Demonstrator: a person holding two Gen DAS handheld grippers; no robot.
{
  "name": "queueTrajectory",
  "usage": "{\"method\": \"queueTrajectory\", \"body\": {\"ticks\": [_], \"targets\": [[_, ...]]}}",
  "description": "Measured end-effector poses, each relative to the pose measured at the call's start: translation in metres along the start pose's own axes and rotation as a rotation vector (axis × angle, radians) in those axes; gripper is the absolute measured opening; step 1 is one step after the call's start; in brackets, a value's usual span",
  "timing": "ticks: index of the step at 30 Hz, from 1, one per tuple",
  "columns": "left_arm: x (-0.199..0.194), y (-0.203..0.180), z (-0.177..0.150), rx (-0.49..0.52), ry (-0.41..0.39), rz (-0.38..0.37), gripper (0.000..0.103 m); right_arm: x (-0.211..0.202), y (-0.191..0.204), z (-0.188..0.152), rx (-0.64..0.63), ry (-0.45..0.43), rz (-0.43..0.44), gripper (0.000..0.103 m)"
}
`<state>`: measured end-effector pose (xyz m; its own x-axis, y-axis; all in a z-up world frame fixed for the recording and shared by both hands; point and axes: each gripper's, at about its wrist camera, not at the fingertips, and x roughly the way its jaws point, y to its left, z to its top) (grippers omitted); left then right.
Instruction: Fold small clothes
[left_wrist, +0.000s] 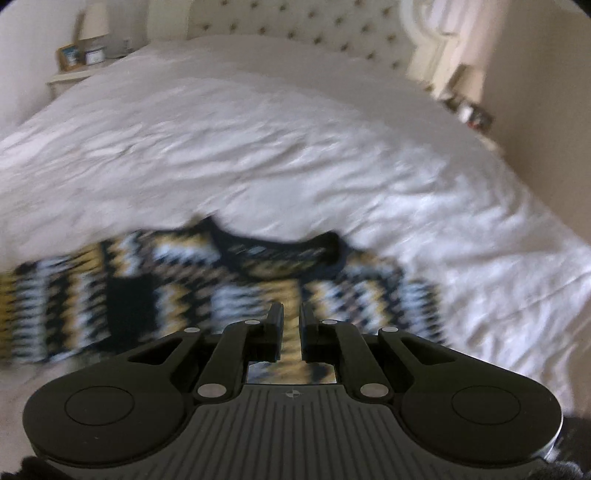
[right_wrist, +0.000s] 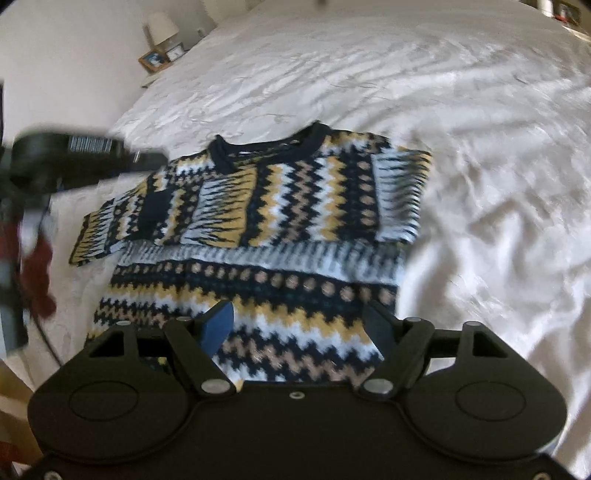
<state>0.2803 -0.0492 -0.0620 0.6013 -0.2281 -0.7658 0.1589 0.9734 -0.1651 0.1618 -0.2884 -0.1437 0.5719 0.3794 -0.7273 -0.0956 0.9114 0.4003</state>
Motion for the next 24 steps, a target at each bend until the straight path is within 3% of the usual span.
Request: {"method": "queueTrajectory", "body": {"ticks": [7,14,19,24], "targets": [[-0.02,0.088,-0.018,-0.035,0.055,0.192,0.009,0.032,0.045,0.038,-0.052,-0.019,0.115,0.079],[-0.034,0.16,-0.016,-0.063,0.051,0.317,0.01,0.088,0.107,0.083,-0.063,-0.059,0.199,0.079],[-0.037,0.197,-0.021,-0.091,0.061,0.334,0.01,0.141,0.142,0.104,-0.099,-0.012,0.238,0.078],[-0.038,0.225,-0.029,-0.13,0.067,0.322,0.01,0.185,0.168,0.11,-0.141,0.038,0.212,0.077]]}}
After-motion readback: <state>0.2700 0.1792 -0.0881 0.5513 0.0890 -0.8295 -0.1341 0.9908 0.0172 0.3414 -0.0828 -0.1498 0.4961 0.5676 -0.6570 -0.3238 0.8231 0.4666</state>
